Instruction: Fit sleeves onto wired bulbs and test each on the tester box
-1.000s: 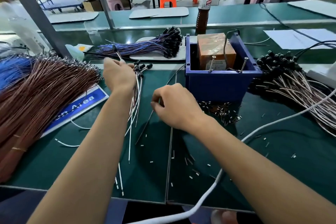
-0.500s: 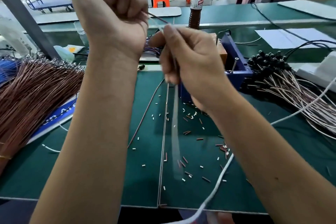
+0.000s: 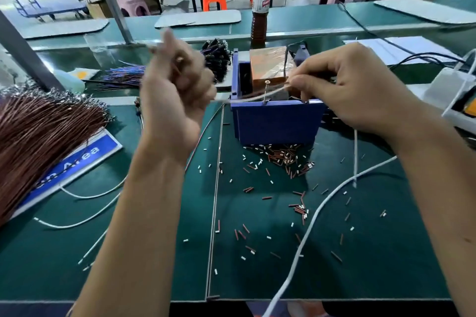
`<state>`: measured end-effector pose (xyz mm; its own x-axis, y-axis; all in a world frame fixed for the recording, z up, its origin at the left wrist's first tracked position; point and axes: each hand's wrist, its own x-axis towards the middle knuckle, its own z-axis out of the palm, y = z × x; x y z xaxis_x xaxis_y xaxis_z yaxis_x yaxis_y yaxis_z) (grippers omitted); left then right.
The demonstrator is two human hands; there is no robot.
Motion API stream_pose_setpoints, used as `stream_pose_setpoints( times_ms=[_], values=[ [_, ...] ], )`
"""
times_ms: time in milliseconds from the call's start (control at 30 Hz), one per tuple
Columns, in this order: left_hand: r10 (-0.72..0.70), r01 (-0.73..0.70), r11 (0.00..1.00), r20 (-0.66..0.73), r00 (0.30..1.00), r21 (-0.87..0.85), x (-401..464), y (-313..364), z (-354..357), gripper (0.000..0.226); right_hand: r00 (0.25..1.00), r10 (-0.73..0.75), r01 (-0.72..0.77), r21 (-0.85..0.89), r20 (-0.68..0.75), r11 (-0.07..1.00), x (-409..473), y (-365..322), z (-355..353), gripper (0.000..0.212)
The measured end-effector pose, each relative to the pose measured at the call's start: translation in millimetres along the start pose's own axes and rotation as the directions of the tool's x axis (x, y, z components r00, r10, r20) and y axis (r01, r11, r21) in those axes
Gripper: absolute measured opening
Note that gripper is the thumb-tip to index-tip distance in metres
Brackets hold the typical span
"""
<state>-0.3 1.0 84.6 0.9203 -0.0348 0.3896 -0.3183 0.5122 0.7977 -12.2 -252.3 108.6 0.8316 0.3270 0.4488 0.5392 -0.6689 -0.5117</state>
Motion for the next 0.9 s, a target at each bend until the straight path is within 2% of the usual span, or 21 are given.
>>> stream_pose_setpoints(
  times_ms=[67, 133, 200, 233, 267, 333, 467, 600, 833, 900],
  values=[
    [0.055, -0.07, 0.933, 0.052, 0.997, 0.352, -8.8, -19.0, 12.2, 0.037, 0.999, -0.034, 0.034, -0.012, -0.037, 0.999, -4.2, 2.0, 4.6, 0.014],
    [0.07, -0.188, 0.75, 0.206, 0.976, 0.634, -16.3, -42.0, 26.1, 0.028, 0.998, -0.059, 0.059, -0.025, 0.005, 0.998, -6.8, 3.9, 12.8, 0.01],
    [0.021, -0.289, 0.551, 0.334, 0.942, 0.782, -19.9, -58.2, 24.8, 0.022, 0.995, -0.07, 0.074, -0.045, 0.072, 0.996, -10.5, 9.7, 22.7, 0.013],
    [-0.008, -0.31, 0.487, 0.359, 0.933, 0.817, -22.3, -64.0, 23.2, 0.021, 0.994, -0.062, 0.066, -0.042, 0.093, 0.997, -13.3, 13.8, 26.8, 0.013],
    [-0.025, -0.311, 0.481, 0.367, 0.93, 0.82, -25.5, -68.9, 21.3, 0.02, 0.994, -0.047, 0.05, -0.026, 0.1, 0.998, -16.6, 17.7, 30.0, 0.01],
    [-0.054, -0.291, 0.532, 0.374, 0.926, 0.796, -30.4, -82.5, 13.7, 0.016, 0.997, -0.031, 0.03, 0.015, 0.075, 0.999, -24.1, 25.1, 33.8, 0.005],
    [-0.008, -0.302, 0.554, 0.368, 0.93, 0.776, -33.6, -100.9, -1.3, 0.006, 1.0, -0.004, 0.003, 0.108, 0.005, 0.994, -32.6, 35.4, 37.8, 0.005],
    [0.037, -0.28, 0.581, 0.32, 0.947, 0.764, -34.1, -110.9, -10.7, 0.005, 1.0, 0.014, -0.012, 0.093, -0.017, 0.996, -34.6, 46.6, 44.1, 0.005],
    [-0.018, -0.225, 0.57, 0.286, 0.958, 0.79, -32.8, -111.9, -17.6, 0.005, 0.985, -0.082, 0.094, 0.074, -0.153, 0.993, -44.1, 52.2, 72.9, 0.006],
    [-0.044, -0.206, 0.577, 0.282, 0.958, 0.79, -33.1, -110.7, -18.0, 0.006, 0.969, -0.062, 0.083, 0.079, -0.24, 0.993, -47.5, 55.5, 71.8, 0.01]
  ],
)
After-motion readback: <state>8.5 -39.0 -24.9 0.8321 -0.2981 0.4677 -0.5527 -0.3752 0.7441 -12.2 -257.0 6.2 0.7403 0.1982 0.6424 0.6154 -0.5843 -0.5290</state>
